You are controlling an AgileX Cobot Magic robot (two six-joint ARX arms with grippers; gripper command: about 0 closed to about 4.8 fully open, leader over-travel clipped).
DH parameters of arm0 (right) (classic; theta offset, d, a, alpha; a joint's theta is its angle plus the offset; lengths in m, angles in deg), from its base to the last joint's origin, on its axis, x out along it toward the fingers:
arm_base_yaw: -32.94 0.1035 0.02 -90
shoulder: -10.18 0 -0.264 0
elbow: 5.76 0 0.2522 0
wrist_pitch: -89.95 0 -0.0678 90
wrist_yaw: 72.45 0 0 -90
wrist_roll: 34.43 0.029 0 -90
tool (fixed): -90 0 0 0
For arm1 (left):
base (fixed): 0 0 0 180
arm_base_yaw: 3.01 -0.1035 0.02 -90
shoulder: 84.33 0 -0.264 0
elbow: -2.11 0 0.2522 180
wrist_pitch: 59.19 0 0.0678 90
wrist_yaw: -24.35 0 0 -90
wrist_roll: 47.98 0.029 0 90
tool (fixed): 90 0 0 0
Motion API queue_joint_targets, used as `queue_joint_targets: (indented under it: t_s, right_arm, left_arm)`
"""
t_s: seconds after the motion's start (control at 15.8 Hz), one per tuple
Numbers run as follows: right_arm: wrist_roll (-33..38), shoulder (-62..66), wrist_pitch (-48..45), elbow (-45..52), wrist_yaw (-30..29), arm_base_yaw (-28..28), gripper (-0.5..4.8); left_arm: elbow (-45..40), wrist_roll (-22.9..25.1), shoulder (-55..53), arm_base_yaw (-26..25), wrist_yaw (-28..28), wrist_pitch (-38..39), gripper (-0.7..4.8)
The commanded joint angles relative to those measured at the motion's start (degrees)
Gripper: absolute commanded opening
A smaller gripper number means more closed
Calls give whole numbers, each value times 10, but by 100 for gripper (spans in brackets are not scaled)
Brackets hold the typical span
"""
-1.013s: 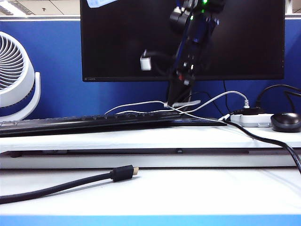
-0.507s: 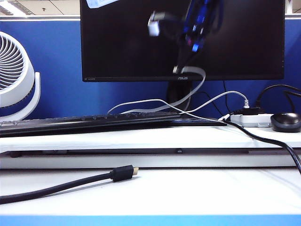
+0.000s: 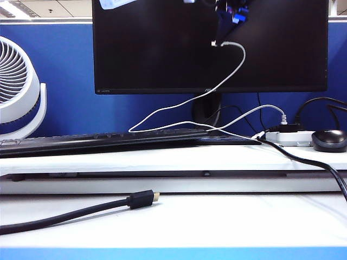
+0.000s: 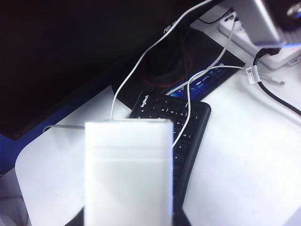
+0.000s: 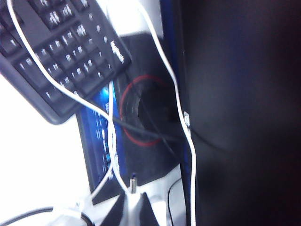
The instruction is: Pick up the Type-C charging cable and the charging base, insert one end of the Type-C charger into the corresponding slot on the base, and finally place the plugged-in charger back on the table.
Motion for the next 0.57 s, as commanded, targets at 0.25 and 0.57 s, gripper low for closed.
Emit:
queue_joint_targets:
  t_s: [0.25, 0.57]
  right_arm:
    - [-5, -5, -9, -2, -69, 3, 3]
    - [-108, -31, -91, -2, -12, 11, 3]
  left_arm:
    - [3, -22, 4, 1, -1, -11, 84]
    - [4, -76, 24, 1, -84, 19, 84]
